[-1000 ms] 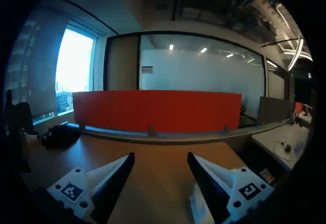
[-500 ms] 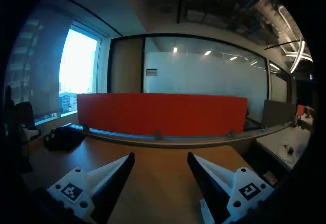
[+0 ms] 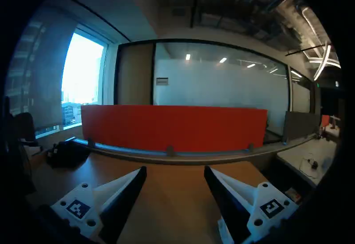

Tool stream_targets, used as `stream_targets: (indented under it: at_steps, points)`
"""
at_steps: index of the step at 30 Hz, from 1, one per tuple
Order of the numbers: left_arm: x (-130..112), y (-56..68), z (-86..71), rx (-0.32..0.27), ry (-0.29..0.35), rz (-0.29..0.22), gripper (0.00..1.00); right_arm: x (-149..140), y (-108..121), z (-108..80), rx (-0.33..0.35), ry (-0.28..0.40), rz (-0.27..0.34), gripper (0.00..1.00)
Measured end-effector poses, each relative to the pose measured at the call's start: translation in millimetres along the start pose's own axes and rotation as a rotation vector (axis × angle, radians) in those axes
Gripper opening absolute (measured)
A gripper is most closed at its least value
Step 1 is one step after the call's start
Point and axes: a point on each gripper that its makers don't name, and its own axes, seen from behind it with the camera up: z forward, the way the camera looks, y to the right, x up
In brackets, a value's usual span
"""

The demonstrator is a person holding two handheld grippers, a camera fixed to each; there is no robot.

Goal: Fold towel

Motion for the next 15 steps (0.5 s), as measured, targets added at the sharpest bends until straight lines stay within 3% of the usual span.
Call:
stream_targets:
  at_steps: [9, 15]
  points:
    - [-10, 4.5, 3.2, -0.006, 0.024, -0.017, 0.94, 0, -8, -5.7, 0.008, -0.002, 0.011, 1.0]
    - [-27, -2.3, 5.5, 0.014, 0.03, -0.004, 0.94, -5, -13, -6.0, 0.017, 0.003, -0.006, 1.0]
